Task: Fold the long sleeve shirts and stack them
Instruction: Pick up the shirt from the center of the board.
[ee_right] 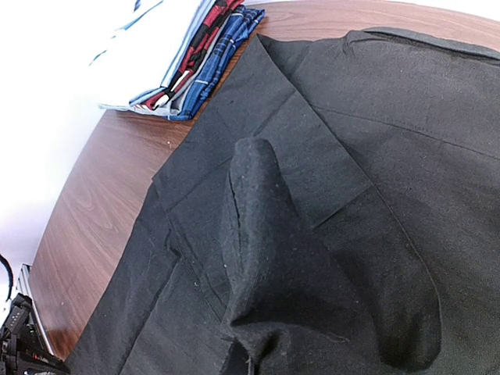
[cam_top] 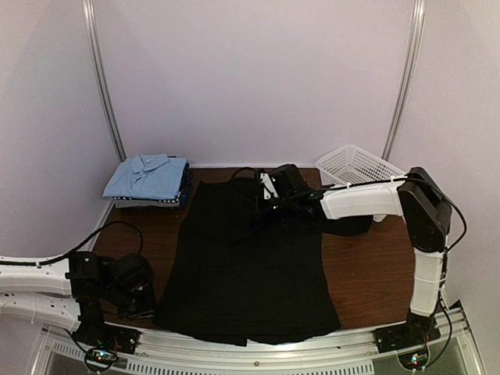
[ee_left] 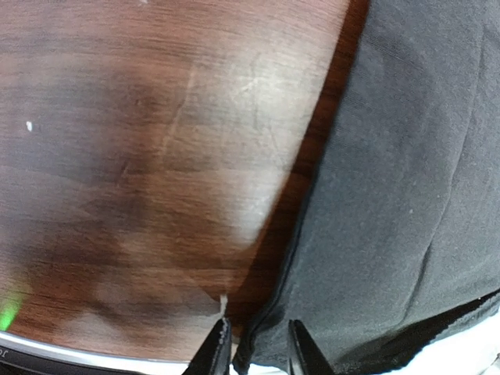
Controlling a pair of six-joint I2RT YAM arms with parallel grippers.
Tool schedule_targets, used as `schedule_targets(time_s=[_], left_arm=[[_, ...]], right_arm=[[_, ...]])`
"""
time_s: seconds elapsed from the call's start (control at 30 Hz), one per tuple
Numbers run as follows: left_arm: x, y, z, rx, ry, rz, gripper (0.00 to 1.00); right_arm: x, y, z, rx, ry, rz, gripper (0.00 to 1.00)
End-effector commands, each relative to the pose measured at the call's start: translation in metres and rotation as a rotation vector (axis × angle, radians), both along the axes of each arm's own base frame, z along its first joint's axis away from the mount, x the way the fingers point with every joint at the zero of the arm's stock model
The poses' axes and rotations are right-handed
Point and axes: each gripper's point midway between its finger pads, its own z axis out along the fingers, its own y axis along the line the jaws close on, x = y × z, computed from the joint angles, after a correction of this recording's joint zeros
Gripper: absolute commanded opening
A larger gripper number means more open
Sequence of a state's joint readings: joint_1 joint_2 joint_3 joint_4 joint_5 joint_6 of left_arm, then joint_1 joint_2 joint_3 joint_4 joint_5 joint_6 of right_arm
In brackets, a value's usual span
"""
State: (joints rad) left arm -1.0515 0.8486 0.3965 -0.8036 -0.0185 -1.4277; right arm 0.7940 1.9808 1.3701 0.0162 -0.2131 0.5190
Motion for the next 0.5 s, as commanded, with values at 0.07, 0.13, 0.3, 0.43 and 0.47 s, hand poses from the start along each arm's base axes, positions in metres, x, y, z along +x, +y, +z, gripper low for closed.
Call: schedule_targets(time_s=[0.07, 0.13, 0.3, 0.43, 0.47], left_arm=[[0.000, 0.003, -0.005, 0.027, -0.001, 0.000, 0.21], [0.000, 0.001, -0.003, 0.023, -0.004, -0.013, 0.17], [-0.001, -0.002, -0.003, 0.022, -0.003, -0.040, 0.04], [0.004, -0.013, 0.010, -0.006, -0.027, -0.080, 0.00], [0.007, -0.018, 0.016, -0.015, -0.040, -0.095, 0.00]], right_arm=[[0.003, 0.000, 0.044, 0.049, -0.068, 0.010, 0.00], [0.004, 0.001, 0.048, 0.047, -0.074, 0.012, 0.00], [0.007, 0.002, 0.057, 0.039, -0.087, 0.016, 0.00], [0.012, 0.006, 0.071, 0.037, -0.114, 0.019, 0.00], [0.014, 0.006, 0.075, 0.033, -0.124, 0.017, 0.00]])
